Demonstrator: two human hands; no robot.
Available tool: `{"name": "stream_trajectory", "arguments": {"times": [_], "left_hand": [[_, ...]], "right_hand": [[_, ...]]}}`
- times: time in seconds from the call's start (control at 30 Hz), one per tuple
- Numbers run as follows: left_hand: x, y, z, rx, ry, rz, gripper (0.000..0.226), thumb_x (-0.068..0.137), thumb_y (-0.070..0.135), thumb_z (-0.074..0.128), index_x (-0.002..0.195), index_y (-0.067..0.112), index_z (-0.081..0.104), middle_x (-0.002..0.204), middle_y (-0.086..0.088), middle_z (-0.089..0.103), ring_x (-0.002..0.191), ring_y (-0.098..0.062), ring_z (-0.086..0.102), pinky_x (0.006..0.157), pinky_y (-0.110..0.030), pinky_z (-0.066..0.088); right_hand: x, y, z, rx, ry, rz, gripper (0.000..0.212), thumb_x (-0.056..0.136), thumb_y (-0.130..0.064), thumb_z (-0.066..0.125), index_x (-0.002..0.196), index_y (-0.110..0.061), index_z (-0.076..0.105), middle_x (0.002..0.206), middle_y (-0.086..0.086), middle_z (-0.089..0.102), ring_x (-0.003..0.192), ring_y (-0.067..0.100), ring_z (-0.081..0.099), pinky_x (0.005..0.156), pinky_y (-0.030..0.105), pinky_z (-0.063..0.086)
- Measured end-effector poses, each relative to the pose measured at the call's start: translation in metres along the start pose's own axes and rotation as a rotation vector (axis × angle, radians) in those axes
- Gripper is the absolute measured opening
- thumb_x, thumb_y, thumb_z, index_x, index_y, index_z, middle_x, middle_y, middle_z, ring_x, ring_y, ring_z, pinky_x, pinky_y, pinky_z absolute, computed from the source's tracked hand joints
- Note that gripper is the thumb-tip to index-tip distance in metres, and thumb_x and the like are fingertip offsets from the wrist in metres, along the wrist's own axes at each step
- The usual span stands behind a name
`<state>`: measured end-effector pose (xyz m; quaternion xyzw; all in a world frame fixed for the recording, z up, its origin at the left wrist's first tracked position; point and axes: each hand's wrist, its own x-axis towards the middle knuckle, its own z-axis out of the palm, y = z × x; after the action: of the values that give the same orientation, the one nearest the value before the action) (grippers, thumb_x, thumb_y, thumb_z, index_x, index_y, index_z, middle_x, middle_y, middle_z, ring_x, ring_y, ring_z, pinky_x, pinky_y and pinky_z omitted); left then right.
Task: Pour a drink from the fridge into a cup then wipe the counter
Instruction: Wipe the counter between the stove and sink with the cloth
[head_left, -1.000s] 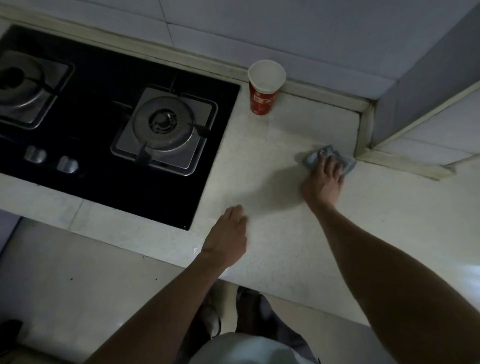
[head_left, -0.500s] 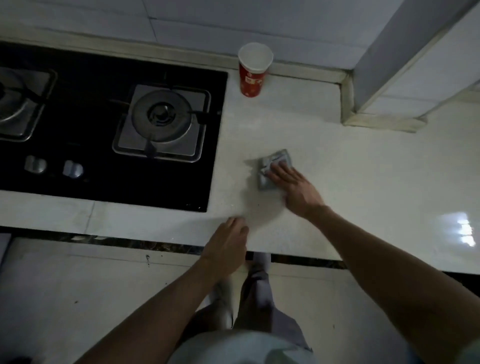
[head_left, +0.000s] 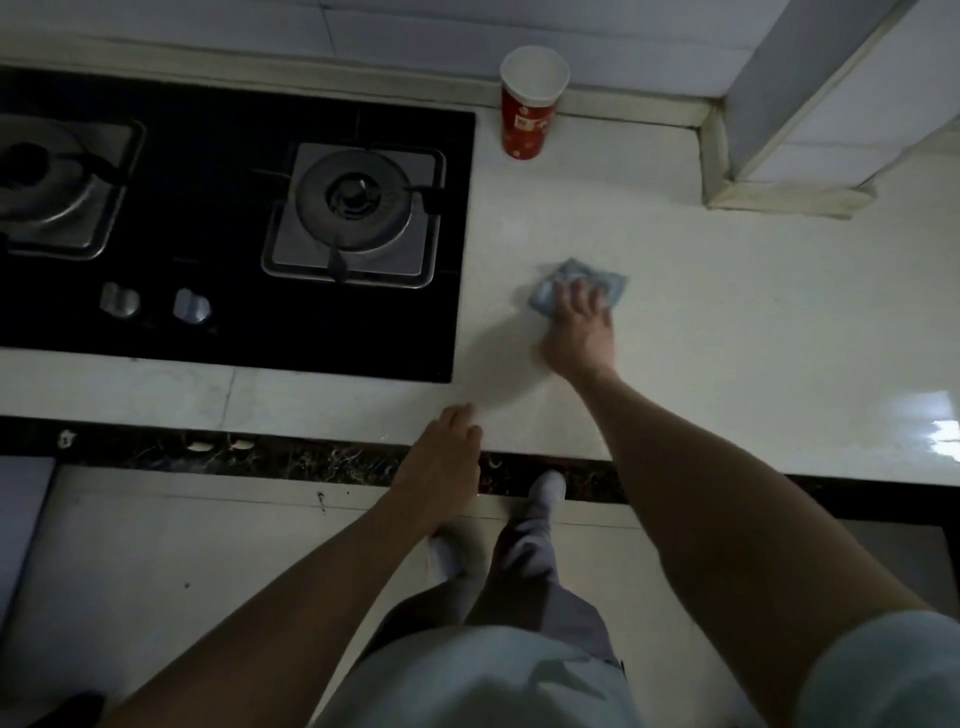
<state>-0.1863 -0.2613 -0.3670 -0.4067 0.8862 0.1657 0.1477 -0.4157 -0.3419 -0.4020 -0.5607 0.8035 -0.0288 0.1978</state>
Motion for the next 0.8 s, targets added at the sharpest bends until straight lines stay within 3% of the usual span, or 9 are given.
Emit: {"name": "stream_trajectory", "arguments": {"times": [0.13, 0.3, 0.47, 0.57, 0.8], "left_hand": [[-0.012, -0.018, 0.006, 0.0, -0.029, 0.001, 0.04, 0.095, 0.022, 0.039, 0.114, -0.006, 0.06, 0.145, -0.025, 0.036, 0.138, -0.036, 0.024, 0.111, -0.045, 0.03], [-0.033, -0.039, 0.011, -0.164, -0.012, -0.069, 0.039, 0.093, 0.016, 0.038, 0.12, -0.004, 0.059, 0.146, -0.02, 0.037, 0.138, -0.033, 0.025, 0.112, -0.041, 0.029], [-0.05, -0.051, 0.005, -0.309, 0.181, -0.113, 0.035, 0.085, 0.008, 0.045, 0.111, -0.005, 0.064, 0.127, -0.016, 0.056, 0.121, -0.023, 0.04, 0.1, -0.026, 0.037], [-0.056, -0.055, 0.008, -0.32, 0.13, -0.152, 0.041, 0.09, 0.008, 0.048, 0.129, -0.003, 0.051, 0.144, -0.014, 0.042, 0.133, -0.026, 0.035, 0.108, -0.031, 0.034], [-0.057, -0.048, 0.014, -0.31, 0.153, -0.192, 0.026, 0.091, 0.011, 0.049, 0.114, 0.0, 0.058, 0.136, -0.009, 0.046, 0.126, -0.021, 0.041, 0.099, -0.032, 0.045]], "right_hand": [[-0.011, -0.069, 0.021, -0.043, -0.061, -0.243, 0.088, 0.079, -0.02, 0.057, 0.155, -0.022, 0.014, 0.163, 0.008, 0.009, 0.15, 0.033, 0.001, 0.121, 0.047, 0.01], [-0.025, -0.074, 0.024, -0.118, -0.107, -0.305, 0.087, 0.08, -0.018, 0.059, 0.155, -0.018, 0.015, 0.163, 0.01, 0.008, 0.15, 0.034, 0.001, 0.122, 0.046, 0.011], [-0.064, -0.068, 0.034, -0.141, -0.113, -0.366, 0.087, 0.078, -0.016, 0.057, 0.155, -0.016, 0.017, 0.163, 0.011, 0.012, 0.15, 0.034, 0.003, 0.121, 0.046, 0.012], [-0.094, -0.065, 0.04, -0.159, -0.134, -0.385, 0.087, 0.078, -0.016, 0.055, 0.156, -0.016, 0.016, 0.163, 0.01, 0.01, 0.15, 0.032, 0.001, 0.121, 0.045, 0.01], [-0.158, -0.06, 0.063, -0.148, -0.121, -0.449, 0.083, 0.084, -0.018, 0.055, 0.156, -0.019, 0.013, 0.164, 0.008, 0.006, 0.151, 0.029, -0.005, 0.122, 0.046, 0.008]]}}
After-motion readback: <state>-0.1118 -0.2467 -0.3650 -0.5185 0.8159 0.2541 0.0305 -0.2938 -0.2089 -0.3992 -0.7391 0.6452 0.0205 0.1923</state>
